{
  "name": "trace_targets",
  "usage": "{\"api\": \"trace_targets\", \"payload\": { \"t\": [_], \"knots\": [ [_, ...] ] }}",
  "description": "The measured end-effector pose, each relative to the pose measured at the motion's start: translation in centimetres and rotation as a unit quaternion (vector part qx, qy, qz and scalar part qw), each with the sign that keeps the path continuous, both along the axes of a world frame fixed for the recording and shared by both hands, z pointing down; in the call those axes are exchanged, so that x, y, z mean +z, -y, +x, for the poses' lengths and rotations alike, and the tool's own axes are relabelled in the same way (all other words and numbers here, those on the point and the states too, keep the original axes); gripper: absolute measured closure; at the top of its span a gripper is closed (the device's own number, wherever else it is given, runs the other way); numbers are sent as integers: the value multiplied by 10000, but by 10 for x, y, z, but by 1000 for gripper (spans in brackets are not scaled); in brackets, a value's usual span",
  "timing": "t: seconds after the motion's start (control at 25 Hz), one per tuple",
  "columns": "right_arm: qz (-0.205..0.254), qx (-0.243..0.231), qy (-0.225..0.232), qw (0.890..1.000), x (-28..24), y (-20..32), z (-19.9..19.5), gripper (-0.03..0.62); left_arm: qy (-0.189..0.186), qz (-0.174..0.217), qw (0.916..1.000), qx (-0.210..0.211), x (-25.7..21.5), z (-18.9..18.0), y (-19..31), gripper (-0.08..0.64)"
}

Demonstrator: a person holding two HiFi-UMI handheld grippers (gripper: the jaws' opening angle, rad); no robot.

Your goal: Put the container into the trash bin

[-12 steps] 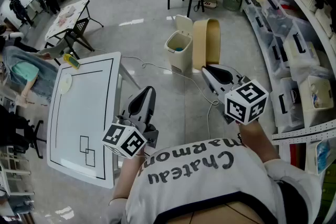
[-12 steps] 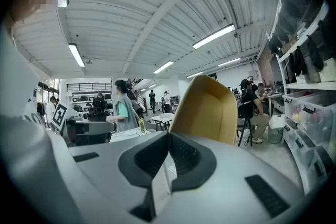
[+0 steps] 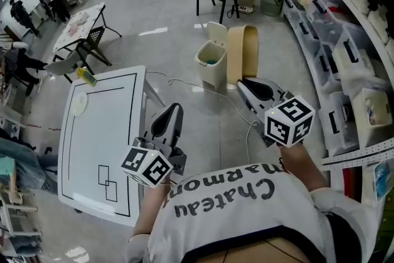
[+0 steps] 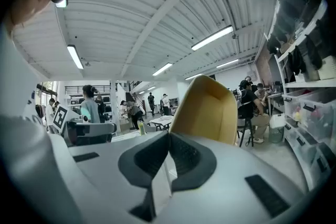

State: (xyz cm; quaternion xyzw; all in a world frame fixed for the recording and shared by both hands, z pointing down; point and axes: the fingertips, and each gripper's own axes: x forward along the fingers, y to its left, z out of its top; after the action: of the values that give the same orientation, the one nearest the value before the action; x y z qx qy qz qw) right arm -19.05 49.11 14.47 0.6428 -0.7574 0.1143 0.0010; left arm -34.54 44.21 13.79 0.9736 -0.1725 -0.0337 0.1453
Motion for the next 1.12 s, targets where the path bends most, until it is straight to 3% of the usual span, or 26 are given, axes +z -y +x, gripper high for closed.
{"api": "trace_targets", "payload": {
  "t": [0.68,1.12],
  "knots": [
    [6,511,175,9985,14,12,-40,558,-54,-135,9992,377,19,-42,23,537],
    [-90,393,245,9989,29,51,-8,558,20,-199,9992,344,29,-7,58,537]
  ]
}}
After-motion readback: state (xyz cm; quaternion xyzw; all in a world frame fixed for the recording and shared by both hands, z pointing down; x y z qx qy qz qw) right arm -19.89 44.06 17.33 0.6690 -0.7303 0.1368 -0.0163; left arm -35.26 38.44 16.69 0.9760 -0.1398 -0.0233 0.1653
